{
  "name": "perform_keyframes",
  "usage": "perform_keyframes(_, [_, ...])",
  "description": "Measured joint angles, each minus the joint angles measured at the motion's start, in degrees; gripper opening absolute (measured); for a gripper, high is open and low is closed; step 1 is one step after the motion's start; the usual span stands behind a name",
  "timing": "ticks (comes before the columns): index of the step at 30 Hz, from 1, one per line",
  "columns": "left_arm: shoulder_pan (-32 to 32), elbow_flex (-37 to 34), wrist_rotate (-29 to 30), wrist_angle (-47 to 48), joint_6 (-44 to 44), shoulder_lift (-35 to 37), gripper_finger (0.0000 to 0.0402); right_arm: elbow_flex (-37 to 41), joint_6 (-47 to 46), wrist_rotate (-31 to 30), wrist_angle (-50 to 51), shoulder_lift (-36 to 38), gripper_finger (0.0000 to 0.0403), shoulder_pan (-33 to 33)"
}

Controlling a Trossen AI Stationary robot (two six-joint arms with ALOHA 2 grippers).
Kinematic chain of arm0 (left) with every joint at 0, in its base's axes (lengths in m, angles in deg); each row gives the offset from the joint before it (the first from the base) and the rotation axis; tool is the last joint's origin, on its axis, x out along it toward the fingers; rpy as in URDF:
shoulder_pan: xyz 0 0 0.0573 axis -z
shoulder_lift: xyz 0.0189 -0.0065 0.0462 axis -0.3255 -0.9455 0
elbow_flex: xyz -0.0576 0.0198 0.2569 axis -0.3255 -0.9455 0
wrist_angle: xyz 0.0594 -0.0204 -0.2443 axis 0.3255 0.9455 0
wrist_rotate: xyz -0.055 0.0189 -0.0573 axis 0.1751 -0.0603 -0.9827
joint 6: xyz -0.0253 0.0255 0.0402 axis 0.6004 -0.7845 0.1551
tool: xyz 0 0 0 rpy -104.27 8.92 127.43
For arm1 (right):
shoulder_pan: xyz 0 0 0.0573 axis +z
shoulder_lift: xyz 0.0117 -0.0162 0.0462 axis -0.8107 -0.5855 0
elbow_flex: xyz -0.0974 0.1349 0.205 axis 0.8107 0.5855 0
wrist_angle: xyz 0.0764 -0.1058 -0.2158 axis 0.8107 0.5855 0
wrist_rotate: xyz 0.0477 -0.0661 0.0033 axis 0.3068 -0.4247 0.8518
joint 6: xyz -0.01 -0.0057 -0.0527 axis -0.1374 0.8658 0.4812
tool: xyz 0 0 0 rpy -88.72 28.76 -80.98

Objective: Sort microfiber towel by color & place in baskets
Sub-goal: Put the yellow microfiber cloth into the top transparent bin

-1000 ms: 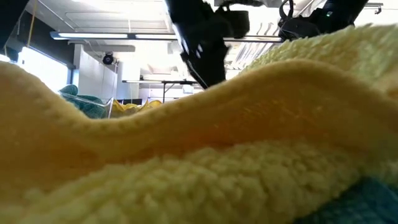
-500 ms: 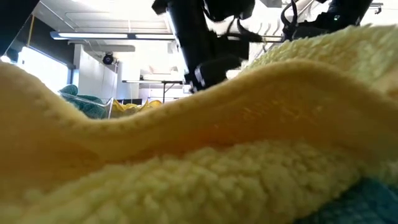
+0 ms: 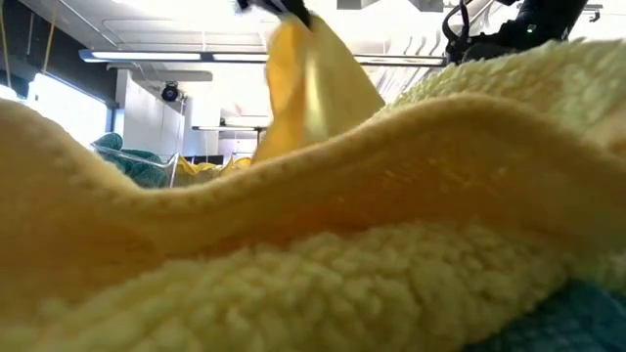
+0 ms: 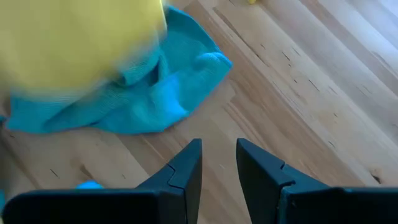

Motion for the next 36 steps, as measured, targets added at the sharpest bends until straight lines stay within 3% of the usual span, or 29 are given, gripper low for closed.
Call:
perform_keyframes(11, [-4.21,0.07,23.16,9.26,-0.29,22.79,0.0001,0.0,-0.02,-3.37,-1.52,0.0,0.0093,0.0])
perform_keyframes(14, [-8.11,0.07,26.11,14.21,0.99,26.68,0.0,0.0,-0.28,-4.05,-2.3,0.0,0.0093,0.0])
perform_keyframes(19, [-17.21,0.09,24.12,24.78,7.89,29.92,0.0,0.0,-0.39,-4.06,-3.77,0.0,0.0093,-0.02])
perform_keyframes(23, [-25.66,0.07,18.79,31.2,12.42,29.39,0.0,0.0,-0.48,-4.79,-6.27,0.0,0.0093,-0.02])
perform_keyframes(32, [-44.84,0.04,5.4,32.04,3.19,17.76,0.0,0.0,-0.46,-11.49,-12.33,0.0,0.0093,-0.07])
perform_keyframes(36, [-51.71,-0.02,7.84,31.96,0.98,11.39,0.0,0.0,-0.48,-11.89,-12.97,0.0,0.0093,-0.2])
